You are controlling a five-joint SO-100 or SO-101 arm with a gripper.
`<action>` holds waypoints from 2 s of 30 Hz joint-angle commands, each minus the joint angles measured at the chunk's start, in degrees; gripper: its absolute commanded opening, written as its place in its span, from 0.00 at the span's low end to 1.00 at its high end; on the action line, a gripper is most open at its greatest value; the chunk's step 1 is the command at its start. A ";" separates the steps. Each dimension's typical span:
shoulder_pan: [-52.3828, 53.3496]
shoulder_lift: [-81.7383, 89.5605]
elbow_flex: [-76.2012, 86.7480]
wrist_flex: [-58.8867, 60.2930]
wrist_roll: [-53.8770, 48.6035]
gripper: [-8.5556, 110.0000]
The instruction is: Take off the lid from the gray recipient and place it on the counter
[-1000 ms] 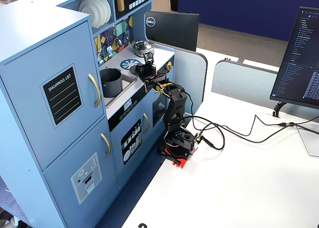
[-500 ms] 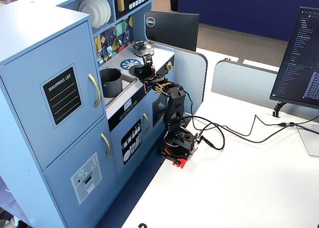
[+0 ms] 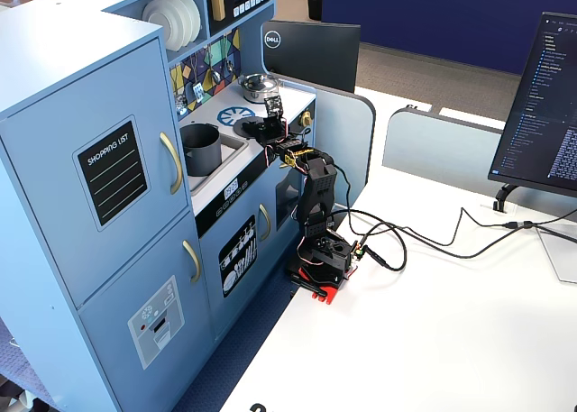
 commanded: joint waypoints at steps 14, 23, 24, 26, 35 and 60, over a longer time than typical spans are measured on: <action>-1.05 8.79 -1.67 -2.90 2.11 0.41; -2.02 22.68 -0.26 4.48 1.49 0.37; -2.55 26.72 0.70 7.82 1.76 0.37; -3.25 36.04 1.67 18.63 2.29 0.34; -20.48 65.48 -2.90 80.60 -0.62 0.07; -40.34 69.43 51.33 74.00 6.50 0.07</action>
